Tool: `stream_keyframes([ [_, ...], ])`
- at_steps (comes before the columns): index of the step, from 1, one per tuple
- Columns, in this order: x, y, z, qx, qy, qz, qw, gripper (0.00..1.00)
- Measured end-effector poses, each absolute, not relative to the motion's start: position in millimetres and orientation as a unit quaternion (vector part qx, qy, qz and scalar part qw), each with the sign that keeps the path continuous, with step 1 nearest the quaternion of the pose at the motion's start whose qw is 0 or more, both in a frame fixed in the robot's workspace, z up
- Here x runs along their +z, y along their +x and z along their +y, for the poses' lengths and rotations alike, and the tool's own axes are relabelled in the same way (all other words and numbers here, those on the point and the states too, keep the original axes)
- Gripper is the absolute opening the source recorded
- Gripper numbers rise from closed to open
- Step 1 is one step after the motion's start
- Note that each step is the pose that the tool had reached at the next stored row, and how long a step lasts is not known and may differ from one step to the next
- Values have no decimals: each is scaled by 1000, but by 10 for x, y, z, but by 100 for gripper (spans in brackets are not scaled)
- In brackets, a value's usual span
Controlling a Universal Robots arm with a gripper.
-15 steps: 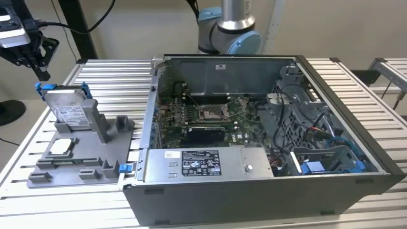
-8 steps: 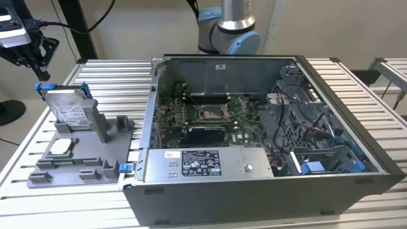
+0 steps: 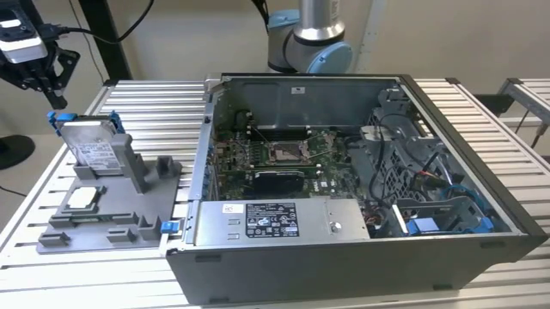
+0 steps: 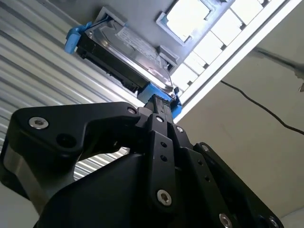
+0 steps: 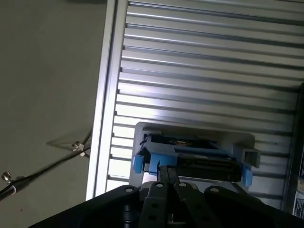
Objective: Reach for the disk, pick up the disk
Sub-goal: 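Reach for the disk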
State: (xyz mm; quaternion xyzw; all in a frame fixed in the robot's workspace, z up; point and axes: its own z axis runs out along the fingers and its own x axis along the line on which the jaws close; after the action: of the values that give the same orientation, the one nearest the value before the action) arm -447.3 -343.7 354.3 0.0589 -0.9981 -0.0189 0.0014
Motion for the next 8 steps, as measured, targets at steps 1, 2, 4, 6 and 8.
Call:
stream_keyframes([
  [1, 3543, -4473, -3437, -19, 64, -998, 1, 0],
  [2, 3544, -4473, -3437, -19, 68, -997, 2, 0],
  [4, 3544, -4473, -3437, -19, 76, -997, 2, 0],
  [6, 3544, -4473, -3437, -19, 80, -997, 2, 0],
  [8, 3544, -4473, -3438, -19, 80, -997, 2, 0],
])
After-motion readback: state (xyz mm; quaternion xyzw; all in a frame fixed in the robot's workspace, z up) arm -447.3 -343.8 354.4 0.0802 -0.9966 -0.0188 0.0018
